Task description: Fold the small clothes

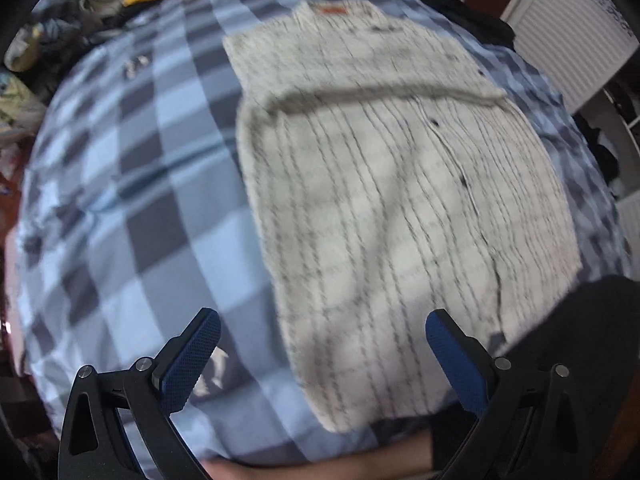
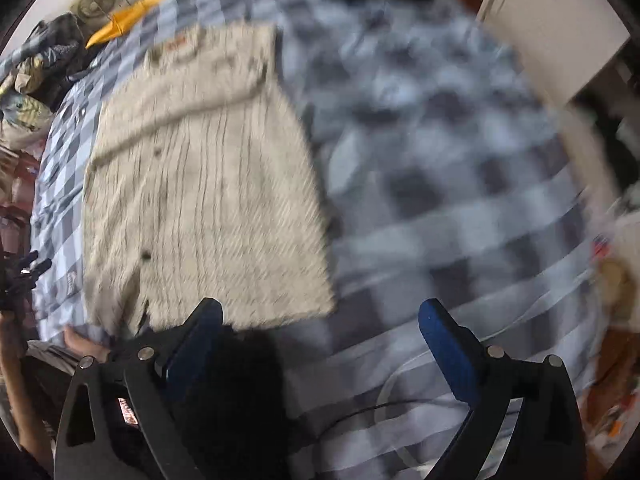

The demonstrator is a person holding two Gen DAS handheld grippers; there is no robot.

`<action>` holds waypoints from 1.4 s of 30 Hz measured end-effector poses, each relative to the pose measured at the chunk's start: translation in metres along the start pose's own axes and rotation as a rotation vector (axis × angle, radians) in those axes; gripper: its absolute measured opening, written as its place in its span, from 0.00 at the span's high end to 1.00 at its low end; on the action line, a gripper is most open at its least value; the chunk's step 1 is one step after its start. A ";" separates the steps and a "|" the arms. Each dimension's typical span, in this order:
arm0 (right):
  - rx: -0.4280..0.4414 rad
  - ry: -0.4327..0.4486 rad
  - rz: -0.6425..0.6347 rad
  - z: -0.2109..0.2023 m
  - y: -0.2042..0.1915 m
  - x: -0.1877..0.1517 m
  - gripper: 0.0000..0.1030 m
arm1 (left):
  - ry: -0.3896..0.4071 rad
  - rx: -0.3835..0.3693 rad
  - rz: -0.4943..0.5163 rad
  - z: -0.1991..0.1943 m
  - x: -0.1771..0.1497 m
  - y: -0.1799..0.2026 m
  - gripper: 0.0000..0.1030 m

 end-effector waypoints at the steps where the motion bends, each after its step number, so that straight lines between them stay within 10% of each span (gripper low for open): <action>1: 0.033 -0.035 0.014 0.010 -0.006 -0.002 0.06 | -0.019 -0.016 -0.015 0.005 -0.002 0.000 0.00; 7: 0.101 -0.172 0.152 0.109 0.013 0.013 0.06 | -0.085 0.007 -0.092 0.020 -0.012 -0.009 0.00; 23: 0.125 -0.297 0.165 0.216 0.032 0.032 0.07 | -0.276 -0.015 -0.101 0.065 -0.025 -0.009 0.00; 25: 0.204 -0.285 0.160 0.216 0.030 0.036 0.24 | -0.310 -0.036 -0.105 0.073 -0.028 -0.008 0.00; 29: 0.221 -0.287 0.138 0.213 0.023 0.043 0.94 | -0.380 -0.024 -0.112 0.091 -0.035 -0.010 0.00; 42: 0.486 -0.019 0.137 0.076 -0.007 0.056 0.94 | -0.485 -0.037 -0.104 0.116 -0.061 -0.006 0.01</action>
Point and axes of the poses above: each gripper's, at about its wrist camera, not at the fingertips, and z roughly the way its jaws point, y to its right, x to its top, the point moved 1 cm from there along z, roughly the way its jaws point, and after that the axes turned 10 degrees about z, right-handed, at the moved point
